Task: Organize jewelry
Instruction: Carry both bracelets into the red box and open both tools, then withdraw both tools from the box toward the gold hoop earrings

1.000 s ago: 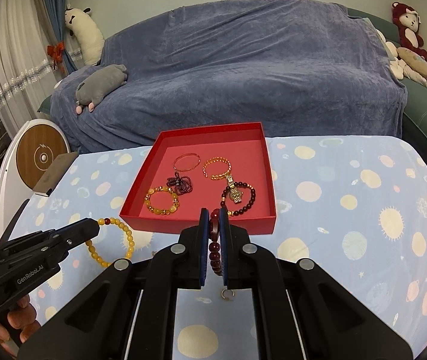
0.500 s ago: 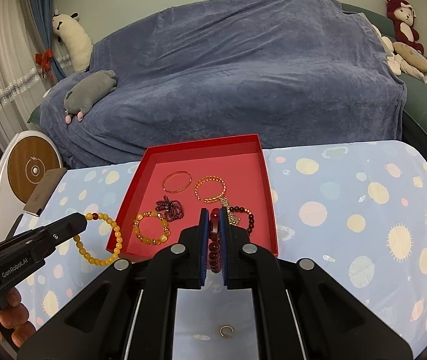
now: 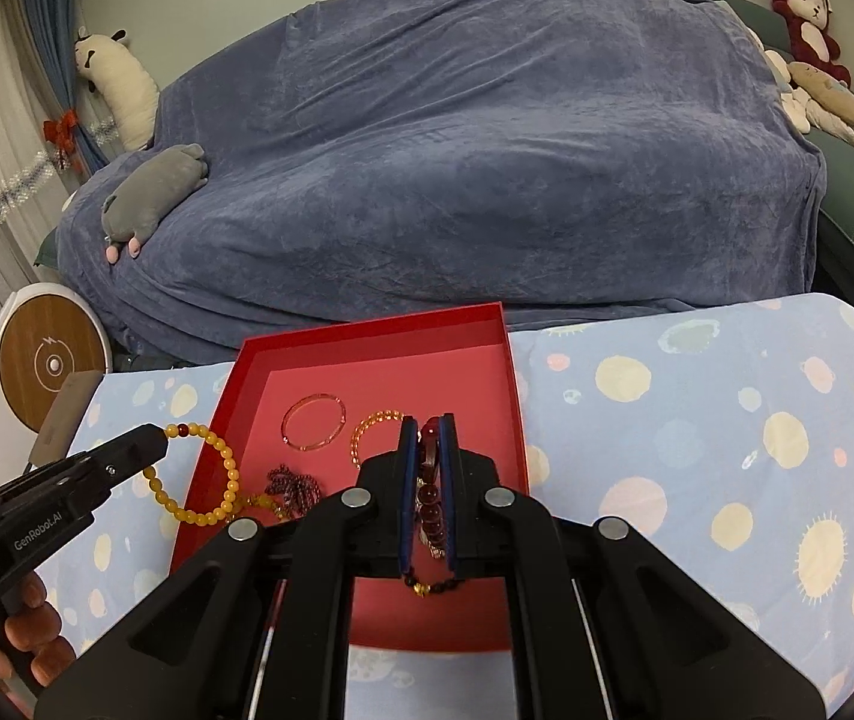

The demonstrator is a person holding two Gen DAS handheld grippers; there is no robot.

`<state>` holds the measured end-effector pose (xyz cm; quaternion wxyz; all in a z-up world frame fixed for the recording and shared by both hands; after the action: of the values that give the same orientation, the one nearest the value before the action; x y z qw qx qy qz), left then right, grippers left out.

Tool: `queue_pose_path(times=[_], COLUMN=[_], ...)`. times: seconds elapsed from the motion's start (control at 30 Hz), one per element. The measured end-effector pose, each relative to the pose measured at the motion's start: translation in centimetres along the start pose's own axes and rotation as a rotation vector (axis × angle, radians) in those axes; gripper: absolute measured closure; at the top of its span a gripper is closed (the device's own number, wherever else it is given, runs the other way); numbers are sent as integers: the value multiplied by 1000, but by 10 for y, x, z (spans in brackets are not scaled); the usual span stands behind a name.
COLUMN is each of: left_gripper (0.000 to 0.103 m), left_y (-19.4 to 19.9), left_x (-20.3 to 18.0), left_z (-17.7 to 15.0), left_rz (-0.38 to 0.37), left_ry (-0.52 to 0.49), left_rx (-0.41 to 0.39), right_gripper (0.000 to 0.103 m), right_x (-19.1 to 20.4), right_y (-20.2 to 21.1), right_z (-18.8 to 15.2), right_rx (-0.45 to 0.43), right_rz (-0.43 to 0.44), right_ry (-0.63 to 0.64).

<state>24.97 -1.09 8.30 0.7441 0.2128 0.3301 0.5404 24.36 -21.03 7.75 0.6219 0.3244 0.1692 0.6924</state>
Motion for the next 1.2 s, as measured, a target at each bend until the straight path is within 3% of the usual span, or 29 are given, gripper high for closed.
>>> queue_pose_path(times=[0.4, 0.67, 0.73, 0.8, 0.83, 0.9, 1.2], left_gripper=[97, 96, 93, 90, 85, 78, 77], left_y=[-69, -102, -104, -104, -102, -97, -46], left_x=[17, 28, 35, 39, 40, 41, 40], left_z=[47, 47, 43, 39, 36, 33, 11], left_rz=[17, 70, 93, 101, 110, 128, 142], left_ry=[0, 13, 37, 45, 46, 33, -9], left_rx=[13, 61, 61, 55, 50, 35, 8], right_gripper=[96, 95, 90, 71, 69, 69, 69], right_x=[26, 13, 9, 5, 2, -3, -6], right_y=[-84, -120, -117, -110, -105, -96, -31], right_z=[34, 30, 27, 25, 24, 22, 3], right_rx=[45, 103, 90, 72, 61, 45, 0], right_rz=[26, -40, -74, -78, -76, -80, -84], right_ry=[22, 18, 29, 22, 14, 22, 62])
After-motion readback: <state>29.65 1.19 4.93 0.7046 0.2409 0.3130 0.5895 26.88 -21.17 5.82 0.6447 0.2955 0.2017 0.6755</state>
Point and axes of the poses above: each gripper's, at about its wrist camera, not at the fingertips, and y roughly against the way its jaws point, x to its left, z to its top, the point moved 2 cm from there along -y, roughly the way its jaws point, and after that the axes turned 4 degrees about -x, right-handed, at the moved point
